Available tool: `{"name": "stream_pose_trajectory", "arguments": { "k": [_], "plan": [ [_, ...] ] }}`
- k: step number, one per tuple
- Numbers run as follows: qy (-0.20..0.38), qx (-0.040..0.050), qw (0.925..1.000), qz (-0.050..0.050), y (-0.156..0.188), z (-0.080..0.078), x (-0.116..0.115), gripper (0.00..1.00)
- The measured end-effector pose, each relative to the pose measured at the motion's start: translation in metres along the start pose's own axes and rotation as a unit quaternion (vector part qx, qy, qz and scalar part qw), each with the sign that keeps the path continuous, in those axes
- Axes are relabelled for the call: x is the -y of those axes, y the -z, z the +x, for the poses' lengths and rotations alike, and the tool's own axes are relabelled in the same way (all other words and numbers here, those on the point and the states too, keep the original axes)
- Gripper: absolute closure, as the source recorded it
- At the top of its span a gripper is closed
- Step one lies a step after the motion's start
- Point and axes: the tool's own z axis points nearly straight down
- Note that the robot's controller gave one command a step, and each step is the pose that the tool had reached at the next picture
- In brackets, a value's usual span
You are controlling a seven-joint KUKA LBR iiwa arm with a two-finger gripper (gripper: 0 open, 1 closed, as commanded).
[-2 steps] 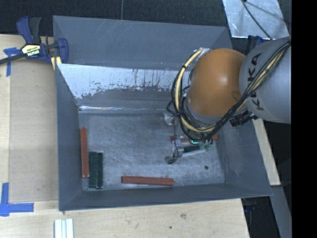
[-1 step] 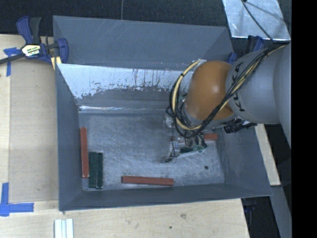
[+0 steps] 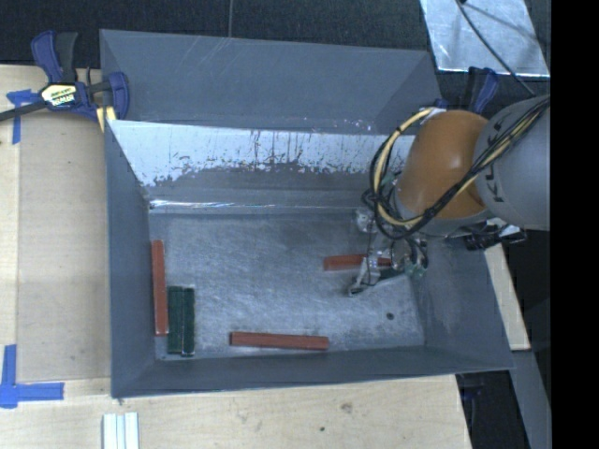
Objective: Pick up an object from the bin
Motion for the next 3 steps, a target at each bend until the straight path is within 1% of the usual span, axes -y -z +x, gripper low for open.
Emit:
{"name": "stream_pose_trajectory", "arguments": {
  "k": [1, 2, 3],
  "plan": [
    [0.003, 0.0025, 1.0000, -0.002, 0.003, -0.001, -0.005, 1.00],
    [0.010, 0.0030, 0.9999, -0.002, 0.161, 0.035, 0.005, 1.00],
    [0.091, -0.0024, 0.9958, -0.001, 0.147, 0.065, 0.017, 1.00]
  ]
}}
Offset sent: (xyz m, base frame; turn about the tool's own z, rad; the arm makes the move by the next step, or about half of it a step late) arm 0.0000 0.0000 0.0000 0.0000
